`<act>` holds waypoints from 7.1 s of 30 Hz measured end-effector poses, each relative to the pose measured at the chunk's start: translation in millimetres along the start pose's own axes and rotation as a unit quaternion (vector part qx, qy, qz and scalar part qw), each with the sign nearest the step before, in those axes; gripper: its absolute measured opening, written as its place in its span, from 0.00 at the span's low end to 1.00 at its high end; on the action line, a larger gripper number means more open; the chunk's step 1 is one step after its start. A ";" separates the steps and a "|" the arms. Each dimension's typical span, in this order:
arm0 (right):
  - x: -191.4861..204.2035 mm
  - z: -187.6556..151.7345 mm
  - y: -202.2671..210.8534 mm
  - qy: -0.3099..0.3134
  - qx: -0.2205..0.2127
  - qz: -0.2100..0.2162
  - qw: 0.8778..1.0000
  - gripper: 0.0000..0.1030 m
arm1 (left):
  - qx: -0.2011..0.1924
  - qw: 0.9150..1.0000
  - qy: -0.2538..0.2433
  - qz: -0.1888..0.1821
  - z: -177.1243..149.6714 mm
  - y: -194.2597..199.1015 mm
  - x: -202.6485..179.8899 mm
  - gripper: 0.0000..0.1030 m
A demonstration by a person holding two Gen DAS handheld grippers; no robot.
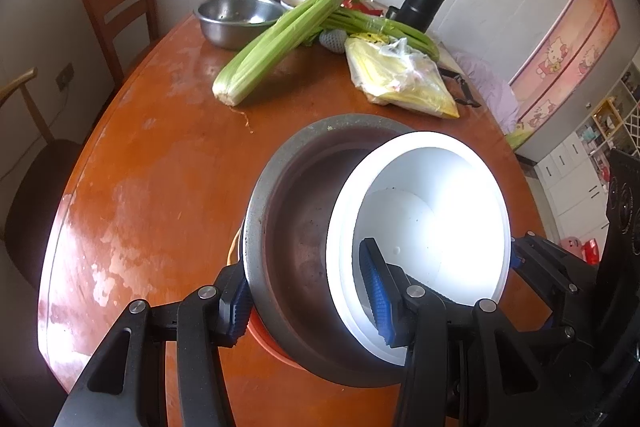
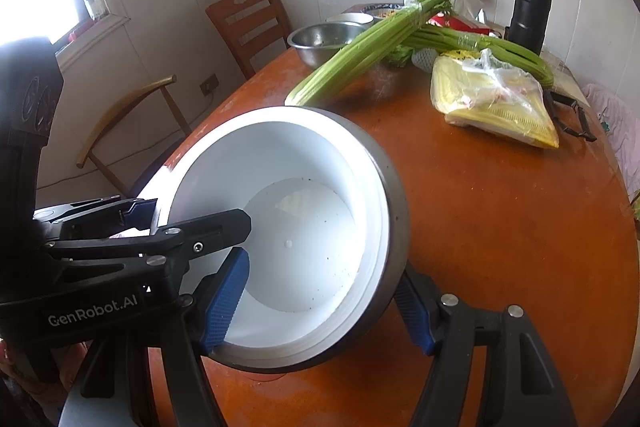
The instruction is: Organize plates and bowls
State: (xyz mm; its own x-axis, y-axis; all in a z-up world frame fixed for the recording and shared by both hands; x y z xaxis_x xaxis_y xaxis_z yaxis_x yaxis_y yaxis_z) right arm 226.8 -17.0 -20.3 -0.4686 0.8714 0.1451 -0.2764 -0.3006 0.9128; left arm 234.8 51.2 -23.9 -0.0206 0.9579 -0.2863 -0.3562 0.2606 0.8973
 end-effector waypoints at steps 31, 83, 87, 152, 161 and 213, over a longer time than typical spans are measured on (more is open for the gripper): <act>2.1 -11.5 -29.6 0.006 0.030 -0.006 1.000 0.68 | 0.009 0.999 0.002 0.038 -12.0 -19.0 11.8 0.48; -9.2 -12.3 -38.1 0.020 0.021 -0.064 0.998 0.68 | 0.031 0.998 0.054 -0.011 -13.5 -34.1 40.5 0.66; -9.0 -11.9 -39.0 0.024 0.020 -0.068 0.997 0.68 | 0.048 0.997 0.060 -0.024 -12.7 -47.9 42.2 0.70; -100.5 -28.0 6.2 -0.041 -0.025 -0.122 0.991 0.68 | -0.020 0.999 -0.018 0.023 11.0 -37.0 -47.3 0.70; -100.8 -30.1 12.8 -0.047 -0.033 -0.123 0.991 0.68 | -0.033 0.999 -0.014 0.027 6.2 -24.4 -46.2 0.70; -65.0 -162.0 68.3 -0.052 -0.140 -0.120 0.982 0.85 | -0.101 0.990 -0.032 0.095 -147.5 5.7 -60.2 0.69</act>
State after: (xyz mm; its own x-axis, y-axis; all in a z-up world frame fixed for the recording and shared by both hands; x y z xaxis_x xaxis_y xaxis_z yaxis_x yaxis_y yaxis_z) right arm 102.4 -156.9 -29.2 -0.2781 0.9605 -0.0109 -0.5947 -0.1633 0.7872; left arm 96.3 -22.8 -51.0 -0.0486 0.9947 -0.0904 -0.5319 0.0508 0.8453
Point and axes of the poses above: each gripper's, at about its wrist camera, not at the fingertips, and y roughly against the way its jaws point, x to its left, z to its top, the point moved 8 cm from there along -y, roughly the way its jaws point, and after that the axes turned 12 degrees about x, right-handed, at the moved point
